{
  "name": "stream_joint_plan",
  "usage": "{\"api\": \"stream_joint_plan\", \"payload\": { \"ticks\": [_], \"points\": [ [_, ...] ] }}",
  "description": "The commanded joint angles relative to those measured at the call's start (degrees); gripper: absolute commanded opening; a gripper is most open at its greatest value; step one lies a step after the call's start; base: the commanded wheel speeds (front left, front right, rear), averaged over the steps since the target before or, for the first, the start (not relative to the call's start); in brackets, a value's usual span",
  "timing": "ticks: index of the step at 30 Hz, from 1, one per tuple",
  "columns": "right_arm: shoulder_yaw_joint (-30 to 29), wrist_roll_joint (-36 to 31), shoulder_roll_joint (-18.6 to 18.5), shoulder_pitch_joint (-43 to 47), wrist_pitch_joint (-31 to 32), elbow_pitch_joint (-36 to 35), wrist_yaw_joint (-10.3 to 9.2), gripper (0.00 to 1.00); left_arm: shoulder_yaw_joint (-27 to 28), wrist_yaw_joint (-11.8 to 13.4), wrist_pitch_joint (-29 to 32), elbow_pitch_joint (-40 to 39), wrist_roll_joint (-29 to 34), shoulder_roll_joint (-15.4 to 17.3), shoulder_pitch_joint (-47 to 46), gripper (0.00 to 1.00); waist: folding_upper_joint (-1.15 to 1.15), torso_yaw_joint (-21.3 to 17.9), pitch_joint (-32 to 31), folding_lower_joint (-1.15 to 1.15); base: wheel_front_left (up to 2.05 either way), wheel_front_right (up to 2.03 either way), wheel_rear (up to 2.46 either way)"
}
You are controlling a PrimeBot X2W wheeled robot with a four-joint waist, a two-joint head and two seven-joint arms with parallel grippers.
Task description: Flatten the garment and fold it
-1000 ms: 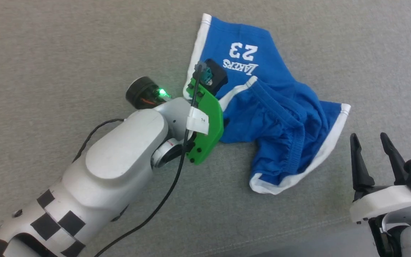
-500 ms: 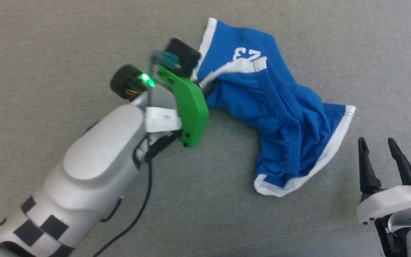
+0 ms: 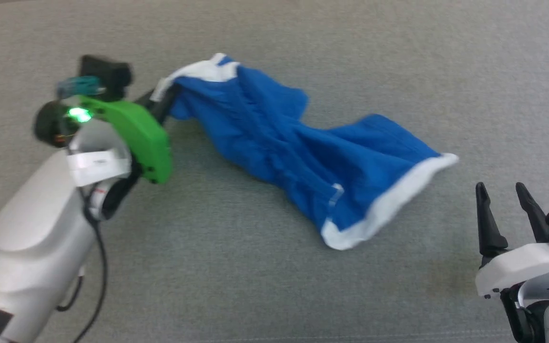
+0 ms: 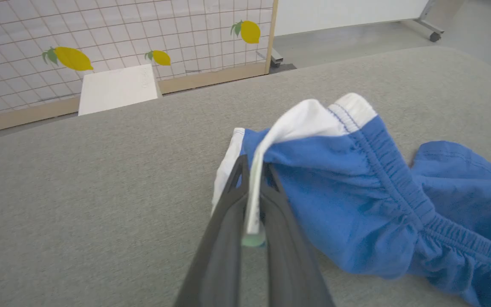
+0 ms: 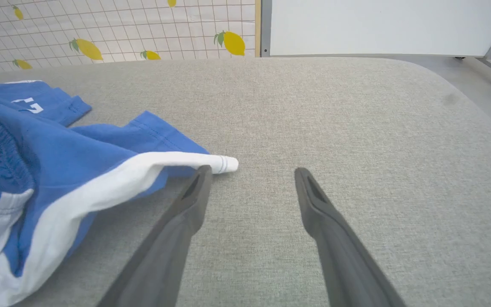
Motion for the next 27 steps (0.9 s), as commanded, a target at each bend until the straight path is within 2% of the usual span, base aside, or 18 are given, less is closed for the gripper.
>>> {"api": "stream_joint_plan", "payload": {
  "ticks": [1, 2, 3, 4, 10, 14, 20, 24, 27],
  "points": [
    [0.3, -0.5, 0.1, 0.2, 0.3, -0.4, -0.08, 1.00, 0.8, -0.1, -1.1, 1.3, -0.2, 1.1, 0.7, 0.00, 0.00, 1.2, -0.6, 0.00, 0.00, 0.00, 0.00],
    [0.4, -0.6, 0.1, 0.1, 0.4, -0.5, -0.08, 1.00, 1.3, 0.1, -1.5, 2.4, -0.4, 1.6, 0.9, 0.00, 0.00, 1.2, -0.5, 0.00, 0.00, 0.00, 0.00],
    [0.5, -0.6, 0.1, 0.0, 0.4, -0.5, -0.08, 1.00, 1.9, 0.6, -2.0, 3.9, -0.5, 2.1, 1.1, 0.77, 0.00, 1.2, -0.4, 0.00, 0.00, 0.00, 0.00],
    [0.6, -0.6, 0.1, -0.1, 0.5, -0.6, -0.08, 1.00, 2.2, 1.1, -2.4, 5.2, -0.4, 2.4, 1.2, 1.00, 0.00, 1.3, -0.4, 0.00, 0.00, 0.00, 0.00],
    [0.4, -0.7, 0.1, 0.0, 0.9, -0.6, -0.08, 1.00, 3.1, 2.8, -5.6, 9.7, 0.6, 2.7, 1.7, 1.00, 0.00, 1.7, -1.3, 0.00, 0.00, 0.00, 0.00],
    [0.7, -0.3, 0.1, 0.2, 0.5, -0.9, -0.08, 1.00, 4.6, 6.0, -11.4, 8.6, 1.6, 1.3, 2.6, 1.00, 0.00, 2.5, -3.3, 0.00, 0.00, 0.00, 0.00],
    [0.9, 0.3, 0.1, 0.8, 0.4, -2.1, -0.08, 1.00, 6.7, 11.7, -20.5, 0.8, 3.2, -0.6, 7.8, 1.00, 0.00, 4.3, -6.9, 0.00, 0.00, 0.00, 0.00],
    [1.0, 0.9, -0.3, 1.9, 0.6, -2.9, -0.08, 1.00, 6.0, 15.0, -21.9, -5.9, 4.5, -0.6, 13.8, 1.00, 0.00, 5.4, -8.7, 0.00, 0.00, 0.00, 0.00],
    [1.0, 1.1, -0.4, 2.7, 1.0, -3.3, -0.08, 1.00, 3.9, 16.6, -20.7, -10.2, 5.2, 0.0, 18.4, 1.00, 0.00, 5.8, -9.5, 0.00, 0.00, 0.00, 0.00]
  ]
}}
